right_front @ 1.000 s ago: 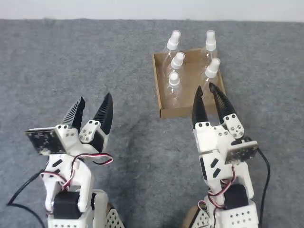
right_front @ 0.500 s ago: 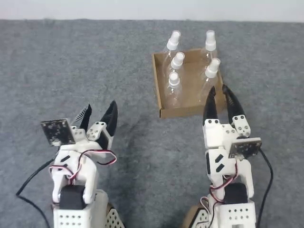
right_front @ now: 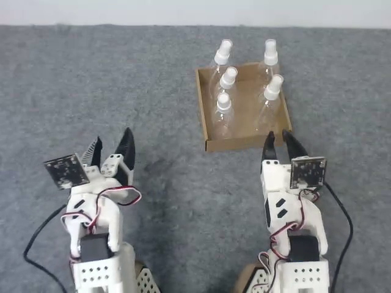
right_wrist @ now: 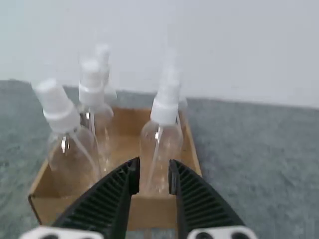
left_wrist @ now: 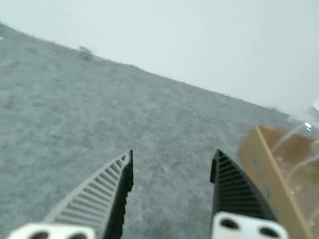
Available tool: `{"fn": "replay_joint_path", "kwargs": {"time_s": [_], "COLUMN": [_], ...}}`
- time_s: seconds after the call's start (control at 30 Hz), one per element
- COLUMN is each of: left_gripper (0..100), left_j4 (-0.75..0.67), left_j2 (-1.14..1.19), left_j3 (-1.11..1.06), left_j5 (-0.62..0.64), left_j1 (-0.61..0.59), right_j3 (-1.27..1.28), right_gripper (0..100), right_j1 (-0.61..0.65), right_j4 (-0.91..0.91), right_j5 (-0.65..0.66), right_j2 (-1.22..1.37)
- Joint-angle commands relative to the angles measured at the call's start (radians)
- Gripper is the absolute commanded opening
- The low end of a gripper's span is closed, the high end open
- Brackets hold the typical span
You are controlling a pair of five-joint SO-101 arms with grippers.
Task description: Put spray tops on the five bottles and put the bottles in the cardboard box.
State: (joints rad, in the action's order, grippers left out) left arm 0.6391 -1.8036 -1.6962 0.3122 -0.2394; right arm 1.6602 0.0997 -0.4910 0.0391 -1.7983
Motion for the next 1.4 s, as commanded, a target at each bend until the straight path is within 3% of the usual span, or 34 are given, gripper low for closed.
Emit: {"fn": "replay_joint_path", "kwargs": {"time_s": [0.0,0.97,1.37], "left_gripper": [24,24,24], "left_j4": [-0.025,0.457,0.580], "left_j2": [-0.017,-0.014,-0.014], "left_j3": [0.012,0.012,0.012], "left_j5": [0.009,0.003,-0.150], "left_j1": [-0.041,-0.055,-0.061], "right_j3": [0.023,0.023,0.023], "right_gripper": [5.3,4.8,4.8], "right_j1": [-0.013,-0.007,-0.010], "right_j4": [-0.101,-0.711,-0.799], "right_j5": [0.011,0.011,0.018], "right_j2": [-0.016,-0.005,-0.005]}}
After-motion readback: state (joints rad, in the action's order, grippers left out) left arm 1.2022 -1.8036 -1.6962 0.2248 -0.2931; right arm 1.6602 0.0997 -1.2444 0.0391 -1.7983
